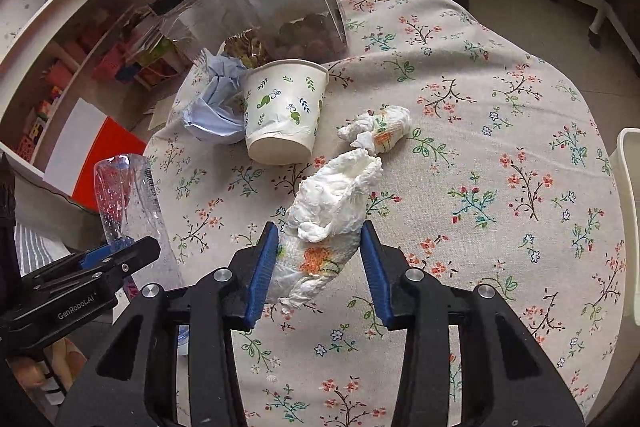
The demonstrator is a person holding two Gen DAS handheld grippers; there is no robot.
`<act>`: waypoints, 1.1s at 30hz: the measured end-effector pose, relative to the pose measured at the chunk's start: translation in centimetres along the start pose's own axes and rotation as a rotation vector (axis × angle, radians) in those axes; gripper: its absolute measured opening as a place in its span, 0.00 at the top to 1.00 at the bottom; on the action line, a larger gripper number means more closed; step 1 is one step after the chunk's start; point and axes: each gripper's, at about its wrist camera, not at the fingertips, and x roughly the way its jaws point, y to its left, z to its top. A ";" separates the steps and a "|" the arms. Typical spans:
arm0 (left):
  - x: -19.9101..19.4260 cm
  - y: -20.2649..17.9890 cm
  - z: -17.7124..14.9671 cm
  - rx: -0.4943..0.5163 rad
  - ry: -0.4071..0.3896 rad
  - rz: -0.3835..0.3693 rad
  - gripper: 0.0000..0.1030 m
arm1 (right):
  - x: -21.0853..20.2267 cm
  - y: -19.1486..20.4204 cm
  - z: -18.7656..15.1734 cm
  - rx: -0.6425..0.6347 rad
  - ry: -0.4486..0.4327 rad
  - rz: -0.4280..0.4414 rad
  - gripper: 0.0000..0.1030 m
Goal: Collect trash
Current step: 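Lift the plastic bottle with the left tool while the right grasps the white tissue wad, then carry both items to the white bin while the right tool releases the tissue inside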
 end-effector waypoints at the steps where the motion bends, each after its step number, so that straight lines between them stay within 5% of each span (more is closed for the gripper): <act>1: -0.7 0.0 0.2 -0.006 -0.024 -0.002 0.56 | -0.6 0.1 0.2 0.000 -0.017 0.010 0.62; 19: -9.9 -4.4 1.0 -0.052 -0.474 -0.014 0.62 | -12.1 -0.6 2.1 -0.076 -0.431 -0.005 0.61; 33: -12.1 -9.7 0.6 0.008 -0.581 -0.054 0.62 | -15.8 -2.9 1.6 -0.115 -0.550 -0.097 0.61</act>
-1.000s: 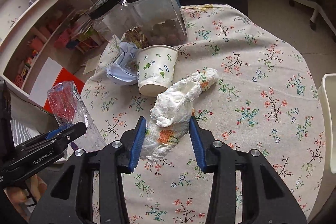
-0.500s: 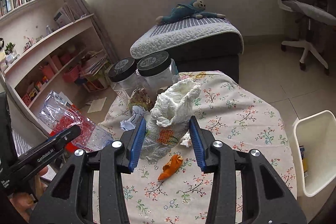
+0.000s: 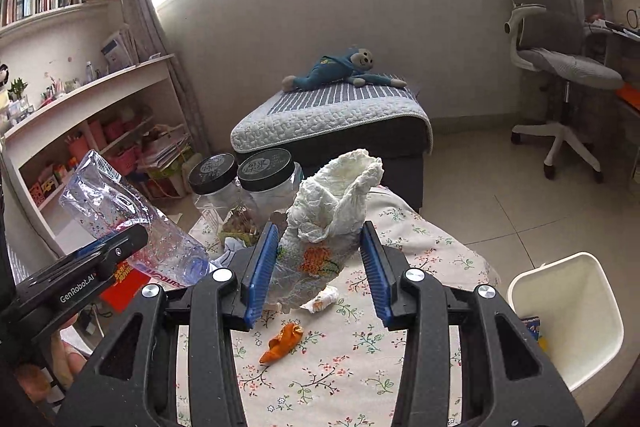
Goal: Collect trash
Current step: 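Carry both items to the white bin while the right tool releases the tissue inside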
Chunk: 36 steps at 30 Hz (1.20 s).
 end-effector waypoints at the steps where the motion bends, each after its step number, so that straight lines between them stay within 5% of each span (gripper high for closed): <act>1: -0.1 -0.4 0.0 0.003 -0.006 -0.002 0.62 | -0.1 -0.2 0.1 -0.002 -0.006 -0.009 0.61; 15: -0.4 -6.7 -0.4 0.060 -0.063 -0.060 0.62 | -3.0 -5.9 0.1 -0.014 -0.060 -0.160 0.61; 36: 0.9 -19.4 -2.7 0.184 -0.048 -0.214 0.62 | -5.1 -18.5 -0.3 0.061 -0.056 -0.424 0.61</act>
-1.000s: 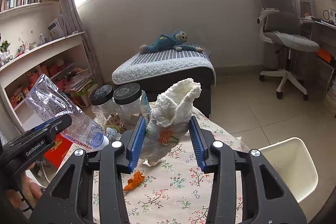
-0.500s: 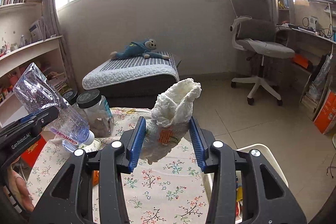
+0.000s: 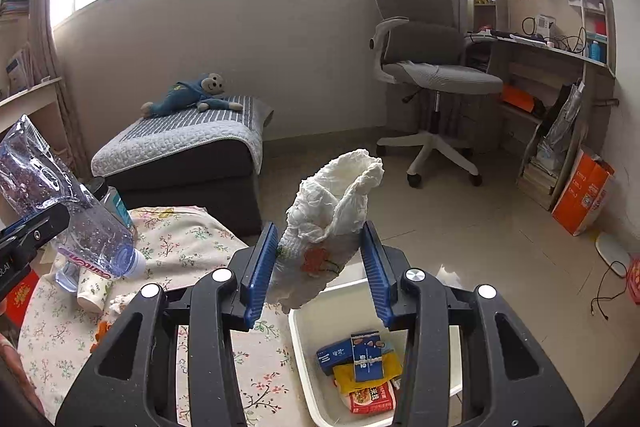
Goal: Collect trash
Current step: 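Carry both items to the white bin while the right tool releases the tissue inside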
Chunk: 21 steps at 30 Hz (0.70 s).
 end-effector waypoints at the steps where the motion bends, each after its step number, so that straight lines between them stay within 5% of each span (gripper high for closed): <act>1: 0.3 -0.7 -0.1 0.007 0.003 -0.008 0.62 | 0.4 -0.6 0.0 0.002 0.005 -0.014 0.61; 3: 0.8 -2.0 -0.2 0.019 0.011 -0.026 0.62 | 0.9 -1.8 0.0 0.010 0.015 -0.049 0.58; 7: 2.0 -5.1 -0.4 0.040 0.026 -0.069 0.62 | 0.9 -4.7 -0.1 0.056 0.004 -0.122 0.30; 21: 6.0 -14.7 -2.6 0.151 0.103 -0.213 0.61 | 0.1 -14.8 -1.0 0.219 0.003 -0.274 0.17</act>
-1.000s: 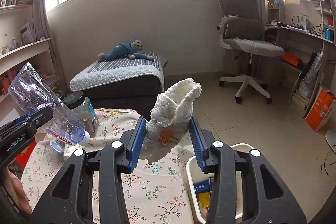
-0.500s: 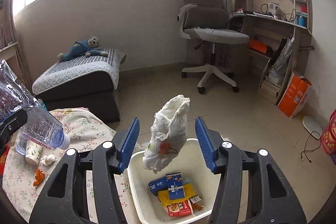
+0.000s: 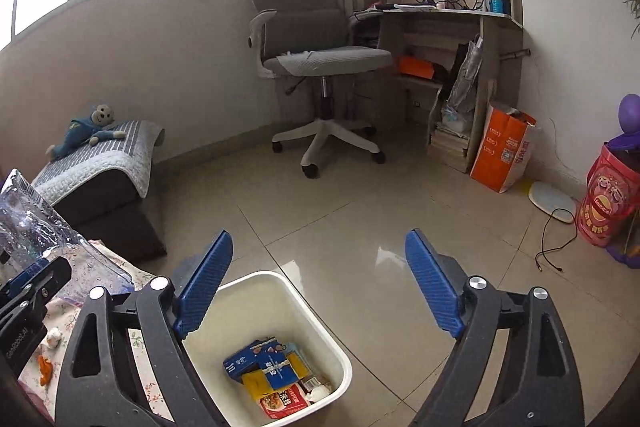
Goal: Collect trash
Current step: 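Lower the plastic bottle into the white bin and open the left tool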
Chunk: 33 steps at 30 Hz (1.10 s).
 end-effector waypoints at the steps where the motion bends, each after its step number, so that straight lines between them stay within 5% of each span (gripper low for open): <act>1: 0.5 -0.6 -0.2 0.010 0.010 -0.009 0.61 | 0.1 -0.6 0.0 0.013 0.002 -0.009 0.16; 6: 2.4 -2.7 -1.0 0.060 0.059 -0.069 0.60 | 0.7 -2.3 -0.3 0.037 0.013 -0.050 0.16; 8: 2.7 -3.0 -1.1 0.065 0.062 -0.075 0.49 | 0.6 -2.7 -0.5 0.032 0.013 -0.063 0.15; 16: 2.9 -2.6 -1.2 0.052 0.063 -0.071 0.44 | 0.0 -2.0 -1.1 -0.008 -0.011 -0.075 0.08; 23: 1.7 -1.4 -0.6 0.029 0.035 -0.014 0.41 | -0.6 -0.5 -1.1 -0.040 -0.021 -0.074 0.07; 33: -1.7 2.3 -0.1 -0.012 -0.024 0.164 0.27 | -1.7 4.0 -1.6 -0.092 -0.014 -0.007 0.07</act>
